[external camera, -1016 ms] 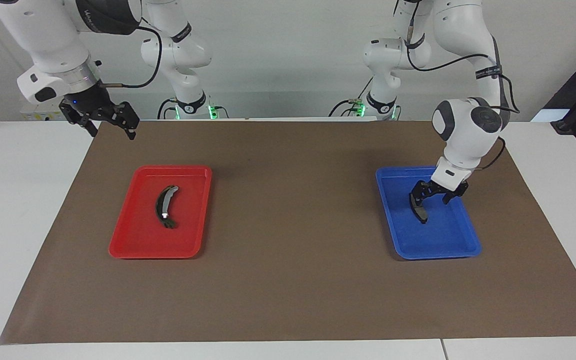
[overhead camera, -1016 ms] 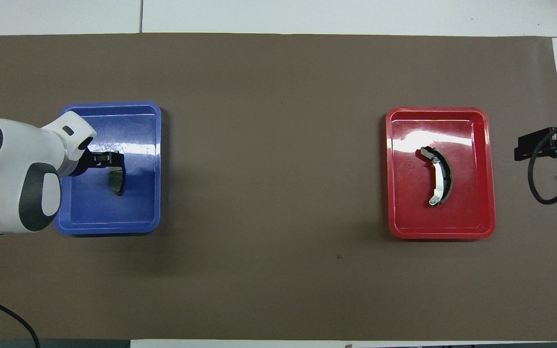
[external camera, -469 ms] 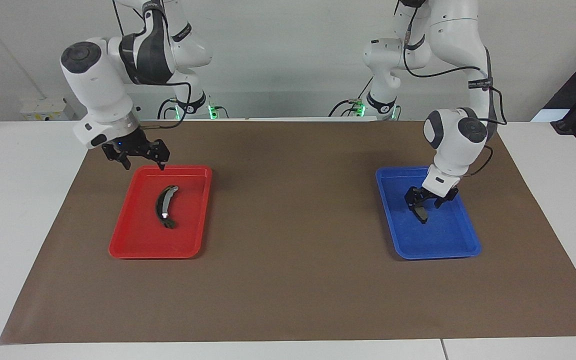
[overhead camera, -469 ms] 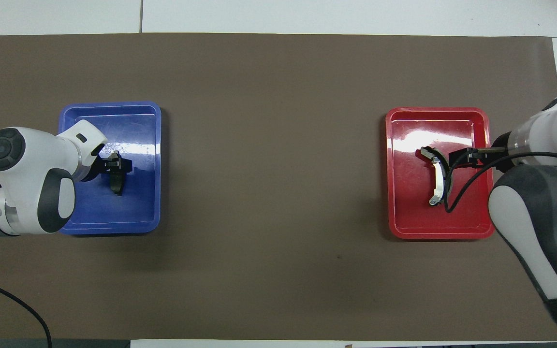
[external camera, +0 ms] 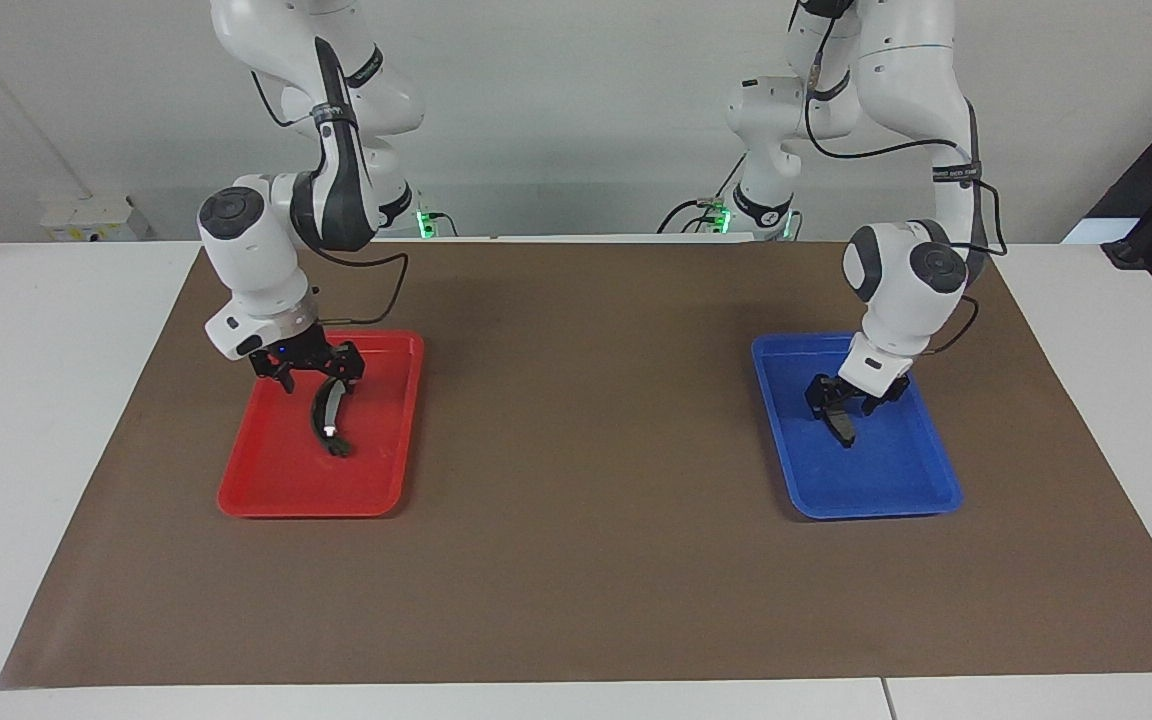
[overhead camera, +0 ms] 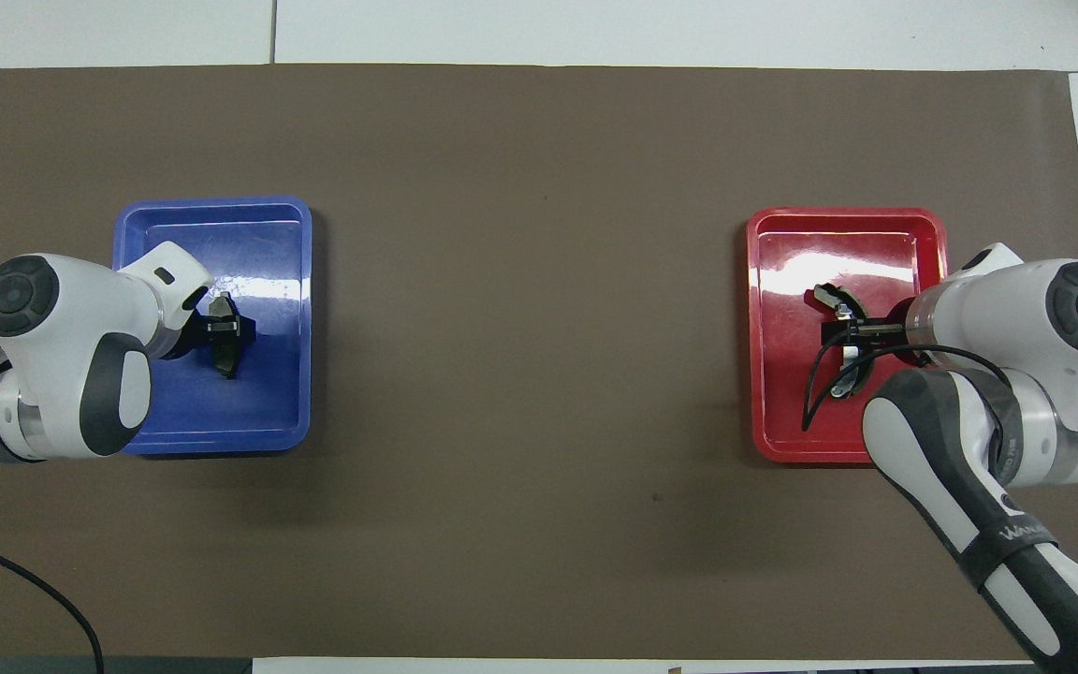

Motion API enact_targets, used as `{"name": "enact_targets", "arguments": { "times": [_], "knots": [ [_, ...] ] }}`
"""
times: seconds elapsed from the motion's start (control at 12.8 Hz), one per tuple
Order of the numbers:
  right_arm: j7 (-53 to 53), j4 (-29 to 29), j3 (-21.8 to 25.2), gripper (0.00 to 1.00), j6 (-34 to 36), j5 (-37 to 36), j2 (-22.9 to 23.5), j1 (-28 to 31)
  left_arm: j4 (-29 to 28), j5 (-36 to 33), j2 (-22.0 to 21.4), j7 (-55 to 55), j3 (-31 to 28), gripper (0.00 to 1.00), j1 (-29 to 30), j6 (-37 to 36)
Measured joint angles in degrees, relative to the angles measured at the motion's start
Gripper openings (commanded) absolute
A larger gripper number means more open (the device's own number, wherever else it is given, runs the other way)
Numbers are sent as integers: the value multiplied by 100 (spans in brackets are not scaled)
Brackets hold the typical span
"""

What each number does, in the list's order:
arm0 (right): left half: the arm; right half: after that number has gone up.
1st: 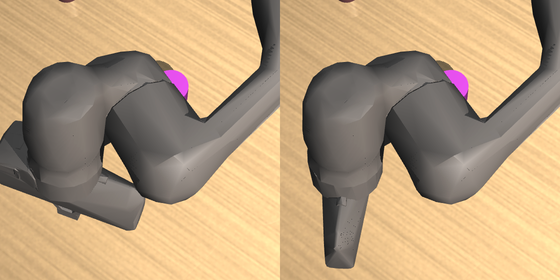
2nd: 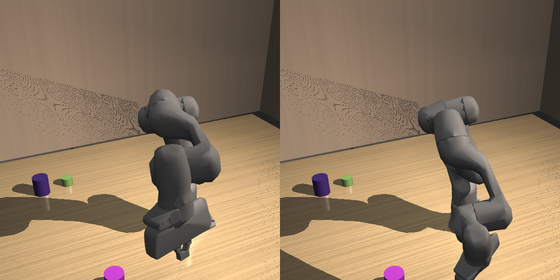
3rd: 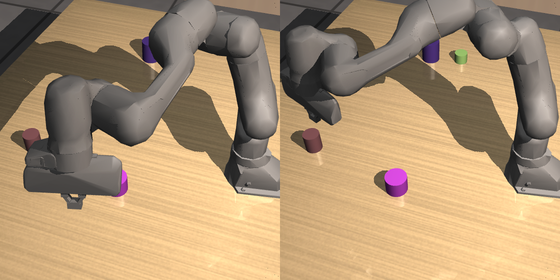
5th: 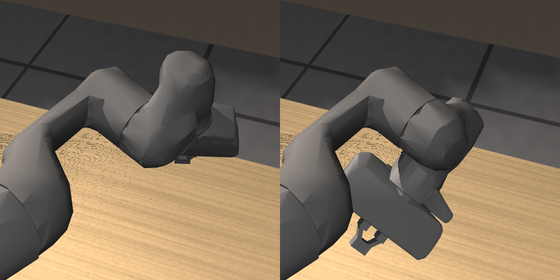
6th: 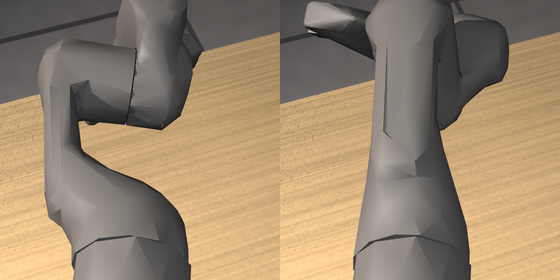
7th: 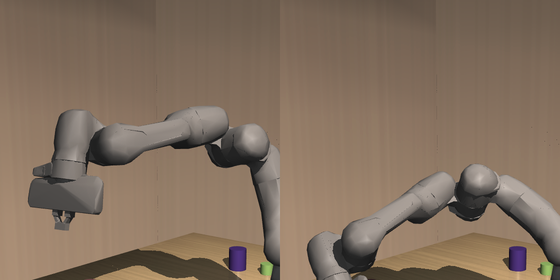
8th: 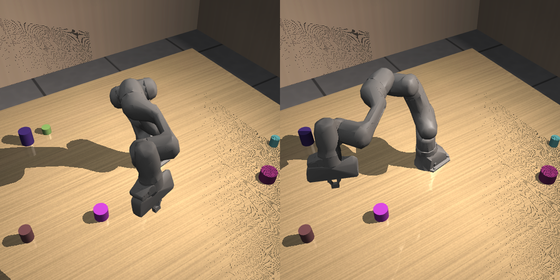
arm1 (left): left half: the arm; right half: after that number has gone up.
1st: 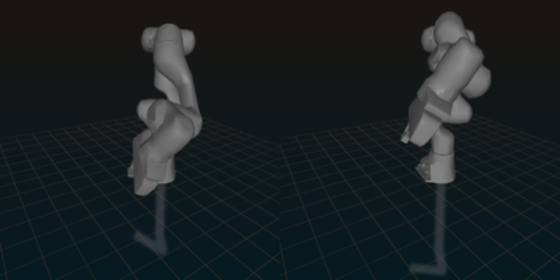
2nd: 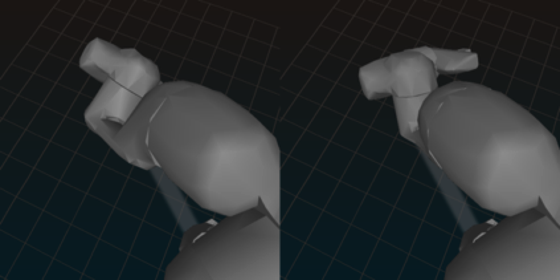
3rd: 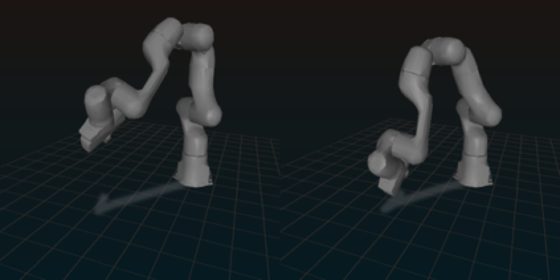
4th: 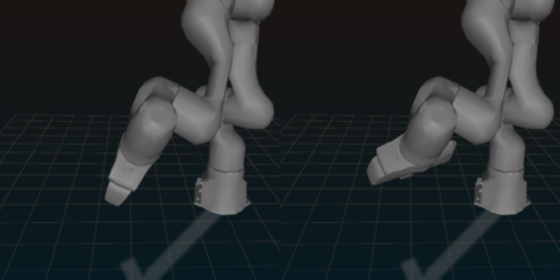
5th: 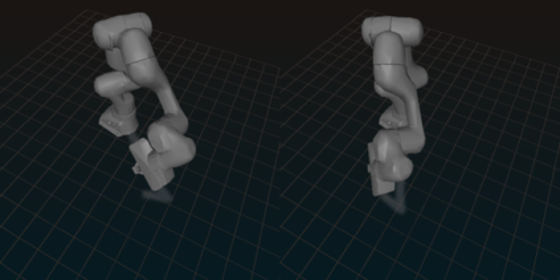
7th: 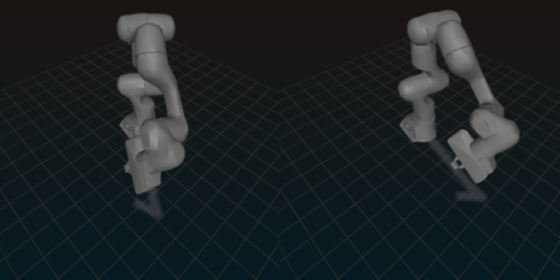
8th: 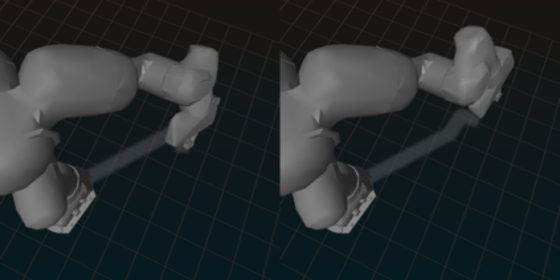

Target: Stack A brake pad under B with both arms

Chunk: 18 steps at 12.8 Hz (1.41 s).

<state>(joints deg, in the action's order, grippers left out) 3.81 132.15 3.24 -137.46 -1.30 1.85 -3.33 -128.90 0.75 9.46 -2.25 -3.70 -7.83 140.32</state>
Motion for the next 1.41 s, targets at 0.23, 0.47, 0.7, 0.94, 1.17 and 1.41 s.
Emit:
{"name": "enact_targets", "arguments": {
  "times": [0.23,0.47,0.7,0.94,1.17,1.41],
  "knots": [
    [-49,105,5,99,-298,0,234,45,14,-3,-67,3,8,2,-21,-74],
    [-112,166,13,98,-616,0,469,160,281,-3,-131,15,9,1,-33,-485],
    [-133,166,11,95,-662,0,532,153,1103,-3,-337,24,21,1,-362,-1456],
    [-457,165,8,78,-570,1,532,149,1662,1,-339,-65,41,1,-1255,-1744],
    [-636,143,8,27,-506,1,531,150,1697,0,-225,-1154,58,1,-2364,-1456],
    [-650,85,6,0,-442,2,531,146,1696,0,68,-1492,55,1,-2779,-982]
  ]
}}
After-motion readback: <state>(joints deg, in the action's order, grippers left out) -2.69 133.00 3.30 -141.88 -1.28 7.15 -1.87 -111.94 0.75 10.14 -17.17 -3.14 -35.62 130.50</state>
